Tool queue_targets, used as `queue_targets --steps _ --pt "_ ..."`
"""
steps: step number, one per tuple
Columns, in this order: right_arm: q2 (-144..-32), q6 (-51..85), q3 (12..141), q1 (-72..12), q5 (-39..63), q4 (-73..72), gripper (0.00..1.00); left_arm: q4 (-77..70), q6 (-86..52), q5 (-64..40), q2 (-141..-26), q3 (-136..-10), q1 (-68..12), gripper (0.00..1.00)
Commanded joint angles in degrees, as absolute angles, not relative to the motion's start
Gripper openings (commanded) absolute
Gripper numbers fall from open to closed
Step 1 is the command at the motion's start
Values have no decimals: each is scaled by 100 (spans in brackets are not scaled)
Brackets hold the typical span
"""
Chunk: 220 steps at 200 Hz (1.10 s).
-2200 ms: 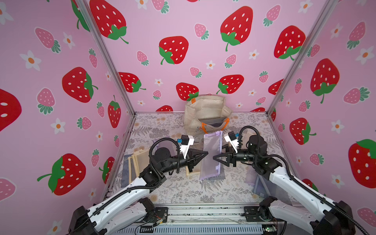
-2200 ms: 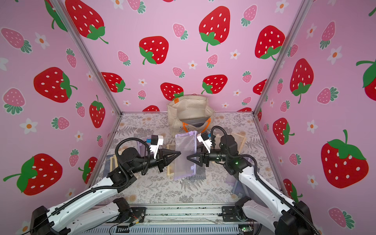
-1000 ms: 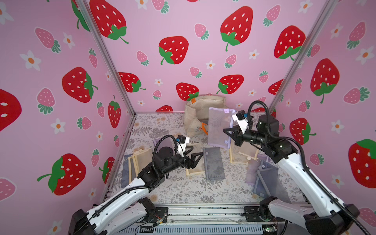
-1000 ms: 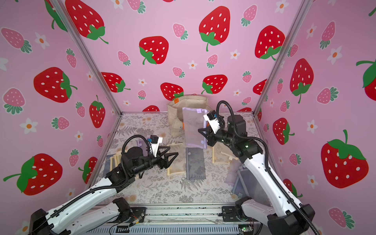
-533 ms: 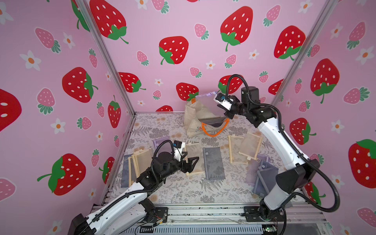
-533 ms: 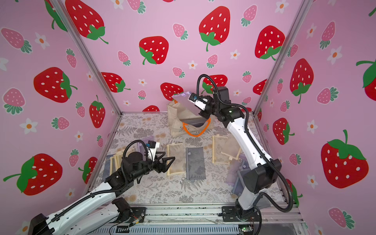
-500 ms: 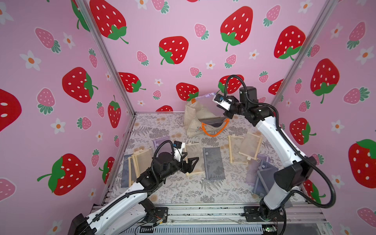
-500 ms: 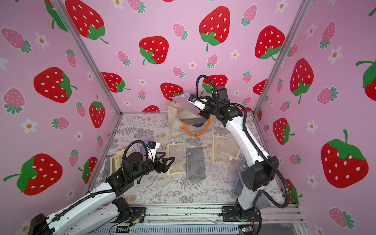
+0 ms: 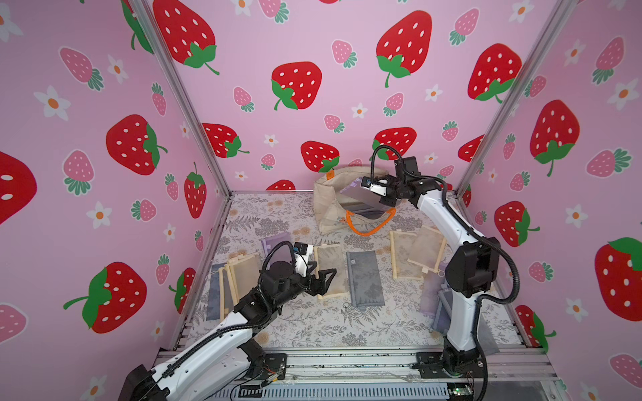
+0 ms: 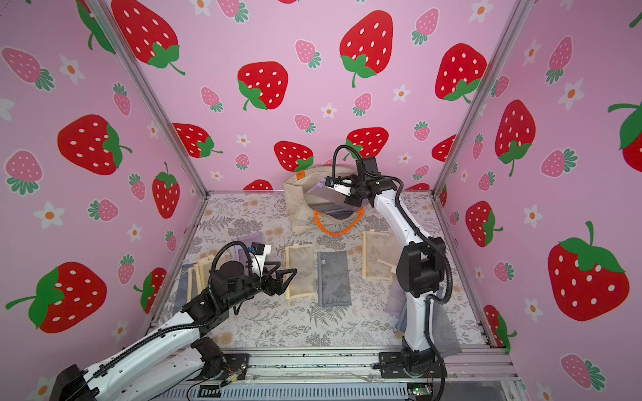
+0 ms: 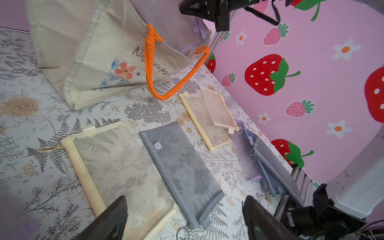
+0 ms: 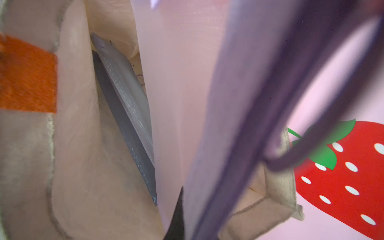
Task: Put the pencil pouch into the canvas bag
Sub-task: Place the pencil pouch in the canvas bag.
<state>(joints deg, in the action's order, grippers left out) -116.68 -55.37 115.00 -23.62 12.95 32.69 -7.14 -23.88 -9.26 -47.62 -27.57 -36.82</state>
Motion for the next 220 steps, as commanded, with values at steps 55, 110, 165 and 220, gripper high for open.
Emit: queue_targets --steps 55,110,165,220 --pt "-12391 -5919 11715 -2771 629 2692 0 -1042 -2459 -1011 -4720 -2651 -3524 89" --pt "-12253 -5800 11595 -3015 1033 2542 25 -1007 -2470 -1009 -4781 -2646 -3472 89" --pt "-11841 -5314 11439 -3006 1060 2404 66 -923 -2496 -1006 -4616 -2610 -3451 89" --pt "-10989 -3798 11562 -3054 743 2777 83 -112 -2526 -546 -4556 -2940 -3440 89"
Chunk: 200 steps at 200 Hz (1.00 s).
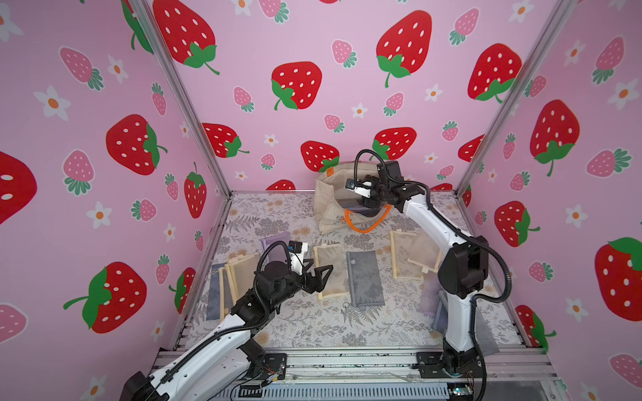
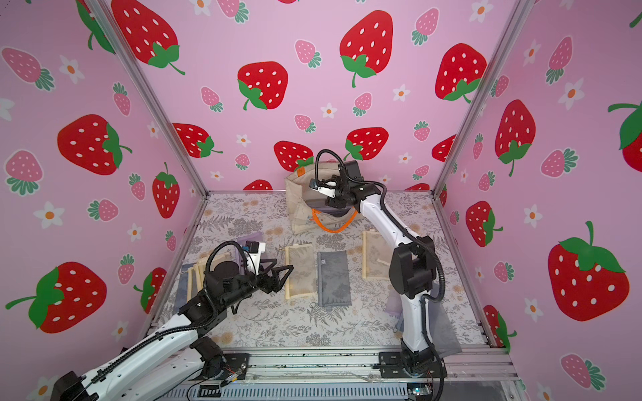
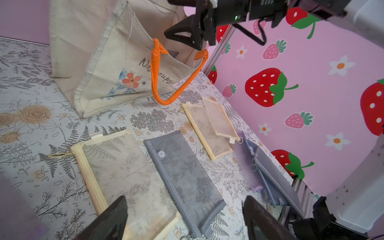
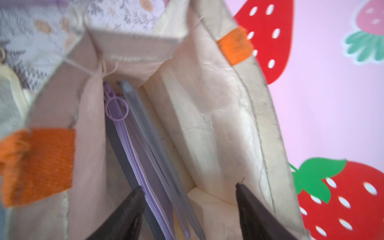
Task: Put the pencil pouch into the canvas bag
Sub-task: Place the pencil pouch in the canvas bag, then pick up the pencil pouch from the center of the board.
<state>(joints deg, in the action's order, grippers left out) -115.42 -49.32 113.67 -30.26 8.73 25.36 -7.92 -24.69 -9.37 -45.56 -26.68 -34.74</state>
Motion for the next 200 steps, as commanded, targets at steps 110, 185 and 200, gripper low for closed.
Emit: queue_targets --steps 110,185,200 --pt "-7449 1 6996 -3061 641 2819 99 1142 -2599 -530 -4723 -3445 -3384 92" --pt "-6888 1307 4707 -3041 1444 2249 99 681 -2986 -973 -5639 -3355 -3390 90" --pt "-6983 1515 4407 -3028 1497 1993 99 393 -3160 -1069 -5852 -3242 -3455 87"
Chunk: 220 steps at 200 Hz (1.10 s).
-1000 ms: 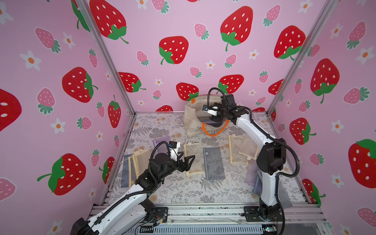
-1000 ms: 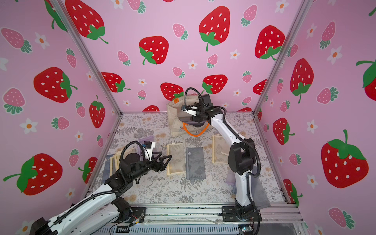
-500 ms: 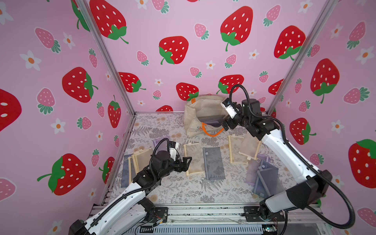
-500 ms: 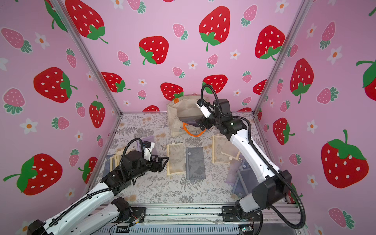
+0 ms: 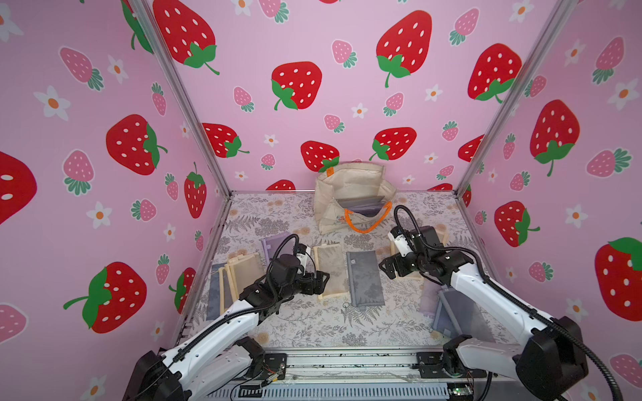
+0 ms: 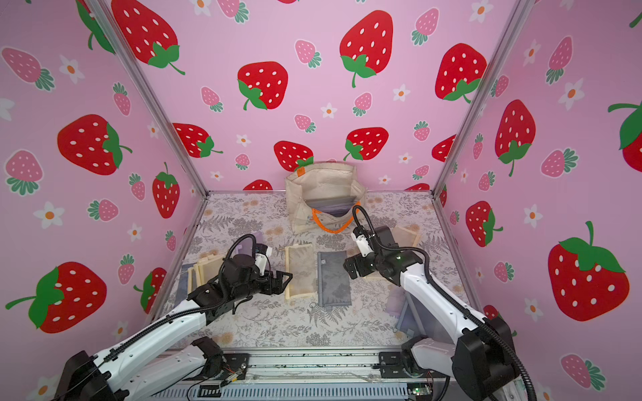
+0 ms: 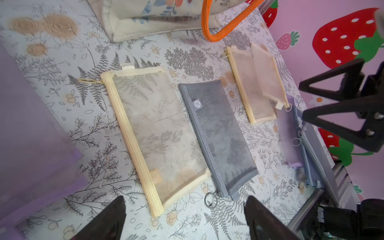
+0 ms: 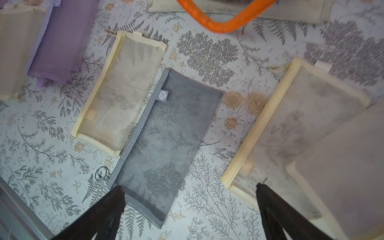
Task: Put the pencil pouch into the canvas bag
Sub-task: Pick up the pencil pouch from the center of the board.
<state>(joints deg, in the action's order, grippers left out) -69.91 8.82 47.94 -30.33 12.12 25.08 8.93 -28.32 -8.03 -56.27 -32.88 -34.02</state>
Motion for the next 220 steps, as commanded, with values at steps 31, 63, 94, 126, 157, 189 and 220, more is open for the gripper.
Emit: queue_targets --steps 31,63,94,126,157,189,220 --pt "-7426 1719 4192 -2934 1762 1631 99 -149 -3386 -1062 -6471 -3103 -3684 80" --pt "-7722 1913 3892 -2798 2027 1054 99 -583 -3467 -1190 -7269 -3225 -3753 76" --pt "-7972 1901 3811 -2710 2120 859 99 -919 -3483 -1249 -7941 -3469 -3813 69" --pt "-8387 1862 3824 -2655 2245 642 99 -1277 -3598 -1335 -8652 -3805 -3919 61" --pt "-8636 1959 3762 -2589 2441 366 96 -1499 -3679 -1444 -9206 -4133 -3996 57" --pt "-8770 1934 3769 -2558 2546 308 91 -1529 -3686 -1458 -9570 -4417 -4058 55" --pt "-8822 1951 3724 -2549 2625 207 86 -1504 -3719 -1438 -9953 -4699 -4112 54"
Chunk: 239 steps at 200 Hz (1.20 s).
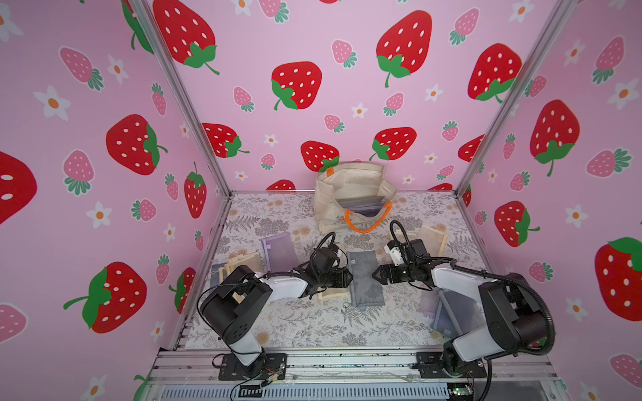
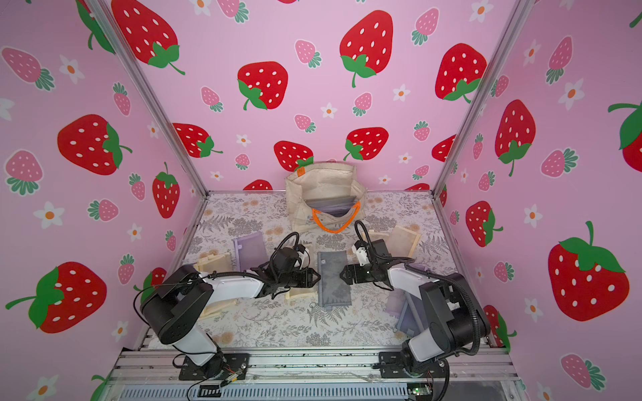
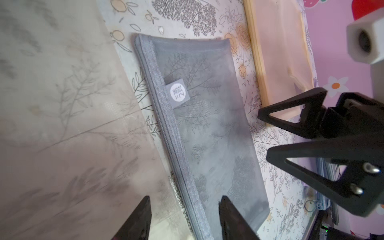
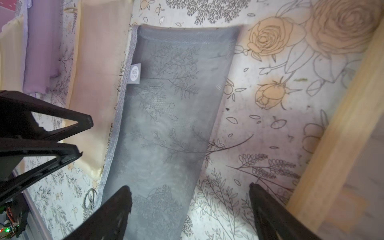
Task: Put the pencil pouch into the canvas bag
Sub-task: Pick up the pencil pouch from the center of the board.
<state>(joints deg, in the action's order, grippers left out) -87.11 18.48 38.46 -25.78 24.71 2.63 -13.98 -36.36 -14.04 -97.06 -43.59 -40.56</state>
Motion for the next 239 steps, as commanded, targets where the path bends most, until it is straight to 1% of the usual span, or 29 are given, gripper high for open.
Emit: queue_targets --steps 1,85,123,147,186,213,239 --pt "-8823 1951 3725 -2549 2626 204 86 -1503 -3723 -1435 -9964 -4705 -4112 54" --pt "-9078 2074 3696 -2549 2961 -115 75 -1608 -3911 -1349 -10546 -4891 -4188 47" --pt "-9141 2166 3681 -2549 3215 -302 71 -1778 -3972 -1413 -10547 -4779 -4192 36" --pt "-9091 2228 3677 -2566 3421 -434 66 -1789 -3975 -1424 -10556 -4763 -4203 32" --pt "-8808 2226 3586 -2602 3542 -541 58 -1867 -3990 -1441 -10504 -4636 -4201 21" --pt "-8739 2208 3554 -2634 3616 -556 57 -2139 -4042 -1502 -10426 -4497 -4201 17" --pt "-8841 2232 3553 -2714 3639 -614 53 -2199 -4034 -1546 -10380 -4494 -4201 15"
